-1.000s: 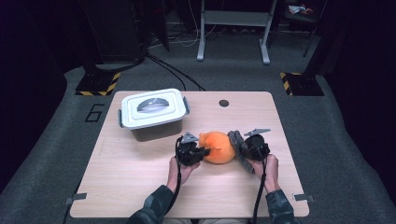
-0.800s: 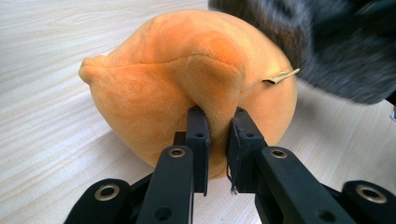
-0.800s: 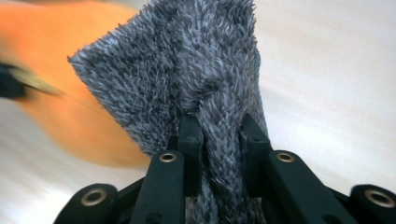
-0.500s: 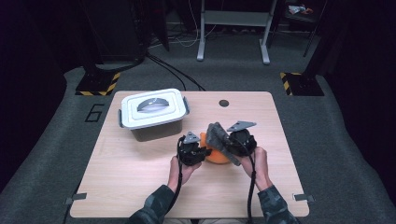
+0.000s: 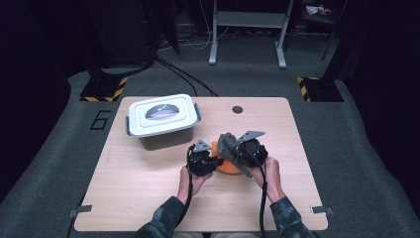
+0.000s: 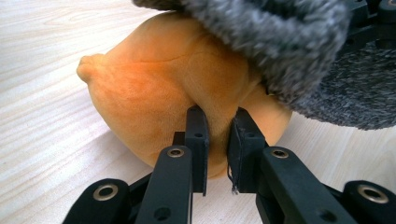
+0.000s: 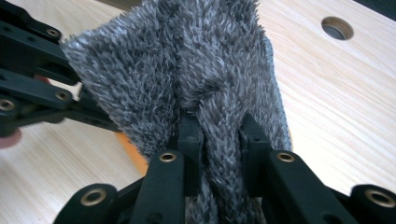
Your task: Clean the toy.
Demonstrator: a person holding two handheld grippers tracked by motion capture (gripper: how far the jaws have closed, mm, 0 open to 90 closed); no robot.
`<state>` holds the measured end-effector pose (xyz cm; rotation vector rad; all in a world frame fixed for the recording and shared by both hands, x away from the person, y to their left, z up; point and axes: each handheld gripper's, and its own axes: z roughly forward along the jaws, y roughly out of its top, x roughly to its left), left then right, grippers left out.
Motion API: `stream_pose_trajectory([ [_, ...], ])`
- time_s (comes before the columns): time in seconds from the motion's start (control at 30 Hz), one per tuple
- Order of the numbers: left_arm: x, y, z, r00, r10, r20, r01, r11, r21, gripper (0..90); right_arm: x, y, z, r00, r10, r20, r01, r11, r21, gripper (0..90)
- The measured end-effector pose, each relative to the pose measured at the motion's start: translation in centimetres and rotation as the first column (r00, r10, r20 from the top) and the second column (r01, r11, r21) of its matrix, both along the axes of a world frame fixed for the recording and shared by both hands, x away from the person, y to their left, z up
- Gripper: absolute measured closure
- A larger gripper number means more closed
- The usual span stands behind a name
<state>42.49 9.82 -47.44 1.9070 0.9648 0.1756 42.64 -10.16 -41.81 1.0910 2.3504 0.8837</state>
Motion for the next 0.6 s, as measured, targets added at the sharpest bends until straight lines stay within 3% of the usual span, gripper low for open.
stream_pose_trajectory([
  [0.33,0.0,0.0,0.0,1.0000,0.002,-0.001,-0.002,1.0000,-0.004,79.4,0.0,-2.2,-0.8,0.9981,-0.057,-0.024,0.058,0.998,0.027,74.9],
  [0.6,0.1,0.1,-0.2,1.0000,0.002,0.000,-0.002,0.9999,-0.012,79.4,0.4,-4.7,-2.4,0.9894,-0.128,-0.068,0.132,0.990,0.047,74.9],
])
